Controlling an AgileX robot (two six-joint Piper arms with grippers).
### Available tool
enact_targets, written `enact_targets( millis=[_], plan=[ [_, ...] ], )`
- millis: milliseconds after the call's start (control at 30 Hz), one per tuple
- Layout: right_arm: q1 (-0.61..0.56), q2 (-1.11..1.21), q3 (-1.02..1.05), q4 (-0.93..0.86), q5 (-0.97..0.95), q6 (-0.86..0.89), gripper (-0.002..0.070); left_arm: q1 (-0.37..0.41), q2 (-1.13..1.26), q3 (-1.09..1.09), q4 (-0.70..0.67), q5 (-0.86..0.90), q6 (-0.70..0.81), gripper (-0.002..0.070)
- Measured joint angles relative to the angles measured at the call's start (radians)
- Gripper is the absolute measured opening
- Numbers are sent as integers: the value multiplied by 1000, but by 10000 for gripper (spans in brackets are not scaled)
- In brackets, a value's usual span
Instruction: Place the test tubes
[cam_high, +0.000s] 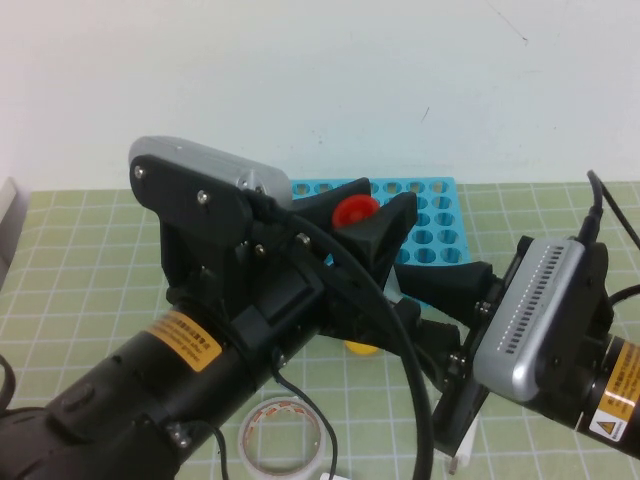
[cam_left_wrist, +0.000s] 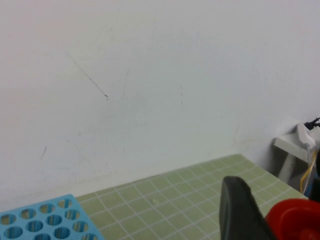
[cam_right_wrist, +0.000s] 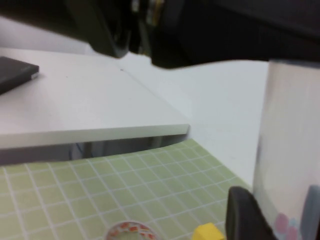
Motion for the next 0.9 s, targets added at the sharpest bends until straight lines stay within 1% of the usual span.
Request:
enact_targets(
  millis=[100,167,200,267,367,433,533,600,667,700,767,800,867,900],
  plan=[
    [0,0,2,-10,0,77,235,0,0,-2,-6,9,-4,242],
    [2,0,2,-11,0,107,261,0,0,-2,-6,9,-8,242],
    [2,0,2,1,-4,118,289,0,0,-2,-6,9,-8,242],
    [2,0,2,39,-13,130,392,0,0,-2,-6,8,-8,242],
    [2,0,2,98,-15,137,499,0,0,-2,-6,-4,-3,242],
    [2,-9,2,107,-12,138,529,2,0,-10,-6,8,23,242],
    [2,-46,2,107,42,138,545,23,0,-34,-6,38,64,242],
    [2,-74,2,89,113,136,547,47,0,-54,-4,40,82,242],
    [2,-96,2,32,218,131,541,75,0,-65,-1,40,89,242],
    [2,-100,2,1,262,135,533,94,0,-69,-1,40,88,242],
    [2,-115,4,-90,367,179,493,133,2,-74,-1,50,88,242],
    [2,-121,4,-137,414,217,459,154,5,-74,-1,53,86,242],
    [2,-140,4,-224,491,346,370,196,22,-74,1,54,81,242],
    [2,-148,4,-259,517,402,306,216,37,-76,8,54,78,242]
  ],
)
